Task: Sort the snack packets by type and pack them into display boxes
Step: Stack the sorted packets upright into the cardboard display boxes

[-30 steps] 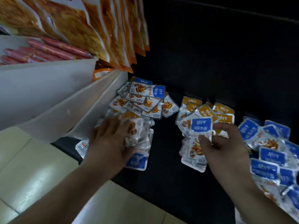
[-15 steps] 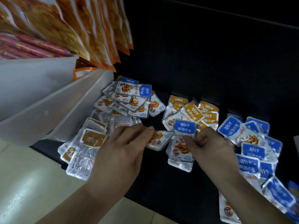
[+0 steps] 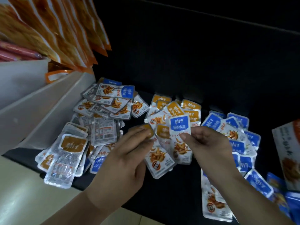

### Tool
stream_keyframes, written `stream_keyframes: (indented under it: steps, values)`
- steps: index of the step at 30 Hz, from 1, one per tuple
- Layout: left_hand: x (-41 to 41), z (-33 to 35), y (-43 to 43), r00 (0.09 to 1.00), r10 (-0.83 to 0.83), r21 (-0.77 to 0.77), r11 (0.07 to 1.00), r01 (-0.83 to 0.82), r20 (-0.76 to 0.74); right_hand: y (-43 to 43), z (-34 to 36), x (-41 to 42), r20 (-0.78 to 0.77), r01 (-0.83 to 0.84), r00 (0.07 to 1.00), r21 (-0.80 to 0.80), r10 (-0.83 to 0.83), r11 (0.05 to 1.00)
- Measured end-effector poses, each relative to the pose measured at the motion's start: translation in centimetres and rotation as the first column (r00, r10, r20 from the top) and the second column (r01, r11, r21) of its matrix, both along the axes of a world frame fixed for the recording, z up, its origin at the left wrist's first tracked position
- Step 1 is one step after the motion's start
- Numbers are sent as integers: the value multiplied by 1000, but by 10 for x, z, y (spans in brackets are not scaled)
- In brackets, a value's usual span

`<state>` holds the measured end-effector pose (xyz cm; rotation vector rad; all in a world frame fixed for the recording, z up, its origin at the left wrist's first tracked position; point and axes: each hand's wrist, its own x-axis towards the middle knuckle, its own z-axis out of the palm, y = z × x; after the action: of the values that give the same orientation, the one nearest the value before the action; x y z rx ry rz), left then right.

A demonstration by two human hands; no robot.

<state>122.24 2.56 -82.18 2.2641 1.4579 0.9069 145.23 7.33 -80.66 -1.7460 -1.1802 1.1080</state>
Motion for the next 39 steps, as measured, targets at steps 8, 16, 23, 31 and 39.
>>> stream_keyframes:
  steps: [8, 16, 23, 31, 39]
  values:
    - [24, -21, 40, 948, -215, -64, 977, 206, -236, -29, 12, 73, -38, 275, 960, -62, -278, 959]
    - [59, -29, 0, 980, -144, -39, 989, 140, -134, -43, 10, 116, 187, 275, 945, -18, -267, 961]
    - [128, -42, -45, 953, -286, -79, 957, 279, -97, -60, -4, 133, 449, 176, 882, -40, -140, 984]
    - [145, -64, -64, 942, -286, -85, 958, 275, -175, -103, -29, 125, 345, 116, 923, 173, -170, 978]
    - [151, -62, -58, 947, -289, -115, 955, 274, -141, -110, -39, 123, 366, -88, 929, 340, -46, 936]
